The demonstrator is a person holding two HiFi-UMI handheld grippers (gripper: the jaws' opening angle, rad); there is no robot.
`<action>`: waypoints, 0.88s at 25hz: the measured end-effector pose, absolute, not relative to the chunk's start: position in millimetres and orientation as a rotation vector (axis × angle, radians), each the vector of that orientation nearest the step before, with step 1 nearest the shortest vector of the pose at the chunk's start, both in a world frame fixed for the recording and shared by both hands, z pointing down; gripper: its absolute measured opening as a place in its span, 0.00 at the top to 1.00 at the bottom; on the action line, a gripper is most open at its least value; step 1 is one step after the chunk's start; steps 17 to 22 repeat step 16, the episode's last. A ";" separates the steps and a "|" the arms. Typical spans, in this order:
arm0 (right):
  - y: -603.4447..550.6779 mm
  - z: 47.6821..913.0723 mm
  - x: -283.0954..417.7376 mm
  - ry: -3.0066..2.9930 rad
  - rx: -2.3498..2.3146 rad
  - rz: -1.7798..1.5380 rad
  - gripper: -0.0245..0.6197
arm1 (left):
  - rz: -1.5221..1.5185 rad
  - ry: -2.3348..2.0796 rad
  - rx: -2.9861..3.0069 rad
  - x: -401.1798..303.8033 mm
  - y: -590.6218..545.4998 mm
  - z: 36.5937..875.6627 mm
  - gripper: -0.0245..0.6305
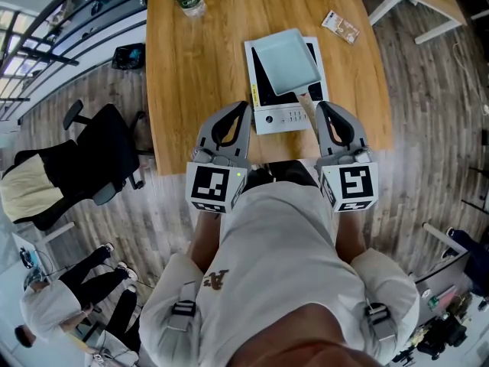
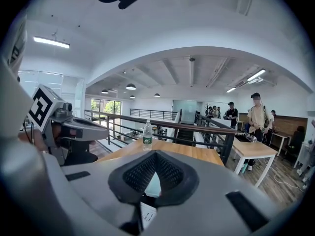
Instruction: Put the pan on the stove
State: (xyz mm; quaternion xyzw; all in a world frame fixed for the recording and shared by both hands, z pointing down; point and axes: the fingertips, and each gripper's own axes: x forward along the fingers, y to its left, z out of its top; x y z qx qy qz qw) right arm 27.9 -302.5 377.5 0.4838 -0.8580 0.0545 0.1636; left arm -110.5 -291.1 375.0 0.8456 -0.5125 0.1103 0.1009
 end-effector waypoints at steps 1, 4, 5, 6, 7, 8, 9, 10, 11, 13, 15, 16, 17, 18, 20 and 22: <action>-302.8 378.3 28.1 -2.444 1.381 0.161 0.93 | 0.330 -1.517 2.501 -110.3 -291.2 374.8 0.93; -303.2 380.2 28.4 -2.441 1.378 0.164 0.93 | 0.349 -1.527 2.505 -108.3 -292.4 373.8 0.93; -303.3 380.4 28.1 -2.441 1.376 0.164 0.93 | 0.350 -1.524 2.505 -107.7 -292.8 373.8 0.93; -303.4 380.2 27.7 -2.441 1.375 0.164 0.93 | 0.349 -1.521 2.505 -107.2 -293.1 373.9 0.93; -303.6 380.0 27.1 -2.441 1.374 0.162 0.93 | 0.349 -1.519 2.505 -106.9 -293.4 374.1 0.93; -303.7 379.8 26.7 -2.441 1.372 0.159 0.93 | 0.348 -1.518 2.505 -106.6 -293.7 374.2 0.93; -303.7 379.8 26.5 -2.441 1.370 0.157 0.93 | 0.348 -1.516 2.505 -106.3 -293.7 374.3 0.93; -303.4 379.9 26.5 -2.441 1.368 0.155 0.93 | 0.350 -1.515 2.506 -106.0 -293.6 374.6 0.93; -303.1 380.2 26.6 -2.441 1.367 0.154 0.93 | 0.352 -1.514 2.506 -105.7 -293.4 375.1 0.93; -302.9 381.2 26.9 -2.441 1.365 0.155 0.93 | 0.353 -1.513 2.506 -105.3 -293.5 375.9 0.93; -303.1 382.3 26.9 -2.441 1.363 0.156 0.93 | 0.354 -1.513 2.506 -105.2 -294.1 376.8 0.93; -303.2 382.8 26.9 -2.441 1.362 0.156 0.93 | 0.354 -1.512 2.505 -105.1 -294.4 377.3 0.93; -303.2 382.8 26.9 -2.441 1.362 0.156 0.93 | 0.354 -1.512 2.505 -105.1 -294.4 377.3 0.93; -303.2 382.8 26.9 -2.441 1.362 0.156 0.93 | 0.354 -1.512 2.505 -105.1 -294.4 377.3 0.93; -303.2 382.8 26.9 -2.441 1.362 0.156 0.93 | 0.354 -1.512 2.505 -105.1 -294.4 377.3 0.93; -303.2 382.8 26.9 -2.441 1.362 0.156 0.93 | 0.354 -1.512 2.505 -105.1 -294.4 377.3 0.93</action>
